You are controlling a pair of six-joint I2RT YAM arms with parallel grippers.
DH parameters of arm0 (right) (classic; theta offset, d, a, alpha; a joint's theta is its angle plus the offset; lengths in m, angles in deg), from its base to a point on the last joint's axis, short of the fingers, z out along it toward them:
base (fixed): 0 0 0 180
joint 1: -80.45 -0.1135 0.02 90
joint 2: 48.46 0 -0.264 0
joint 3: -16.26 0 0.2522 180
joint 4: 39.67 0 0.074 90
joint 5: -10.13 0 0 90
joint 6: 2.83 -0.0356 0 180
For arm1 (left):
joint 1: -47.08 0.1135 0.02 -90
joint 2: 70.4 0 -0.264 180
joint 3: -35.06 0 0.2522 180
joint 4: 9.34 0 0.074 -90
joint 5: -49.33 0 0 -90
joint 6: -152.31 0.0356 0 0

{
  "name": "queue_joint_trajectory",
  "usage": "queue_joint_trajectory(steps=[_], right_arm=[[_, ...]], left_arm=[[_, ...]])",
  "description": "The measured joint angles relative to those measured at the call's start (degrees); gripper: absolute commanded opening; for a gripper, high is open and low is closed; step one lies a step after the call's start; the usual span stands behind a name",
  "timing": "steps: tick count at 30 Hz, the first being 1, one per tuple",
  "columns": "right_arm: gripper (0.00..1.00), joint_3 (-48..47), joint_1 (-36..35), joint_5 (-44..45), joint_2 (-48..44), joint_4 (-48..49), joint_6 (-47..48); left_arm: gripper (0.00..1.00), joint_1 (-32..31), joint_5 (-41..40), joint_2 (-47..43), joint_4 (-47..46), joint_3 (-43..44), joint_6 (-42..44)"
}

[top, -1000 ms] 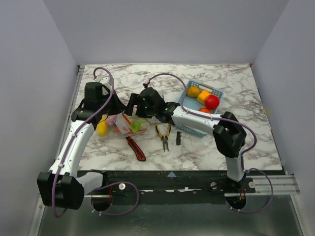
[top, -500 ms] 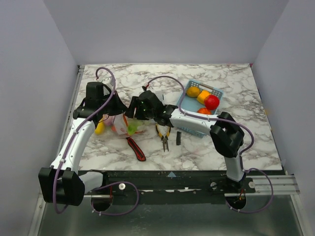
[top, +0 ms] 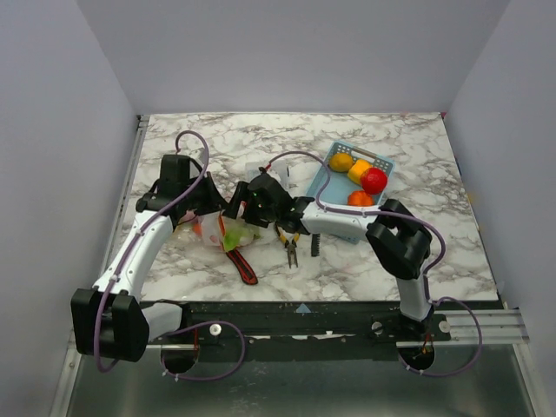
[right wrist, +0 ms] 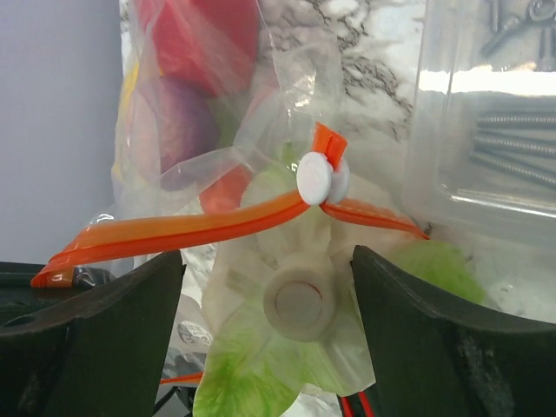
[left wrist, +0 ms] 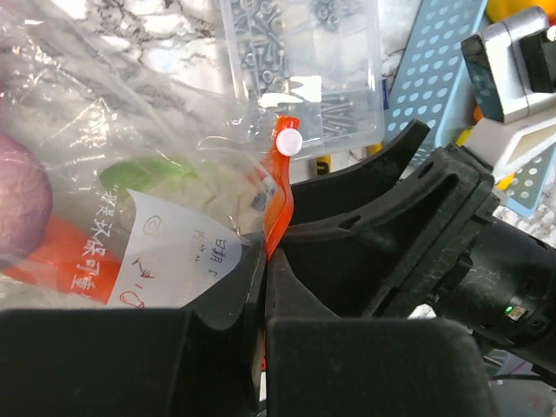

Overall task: Place the food in the zip-top bag and seal the zipper
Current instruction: Place the fake vegetable in the zipper food storage bag.

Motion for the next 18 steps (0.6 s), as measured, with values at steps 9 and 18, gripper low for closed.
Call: queue_joint_trajectory(steps=[9, 18], right_arm=[[0.87, 3.1, 0.1, 0.0, -5.2, -4.1, 3.8], [0.84, 8.1, -0.4, 2.1, -17.0, -3.0, 3.8]], left_arm=[[0.00, 0.0, -0.8, 0.1, 0.0, -3.5, -0.4], [0.00, -0.2, -1.2, 0.7, 0.8, -4.1, 0.5]])
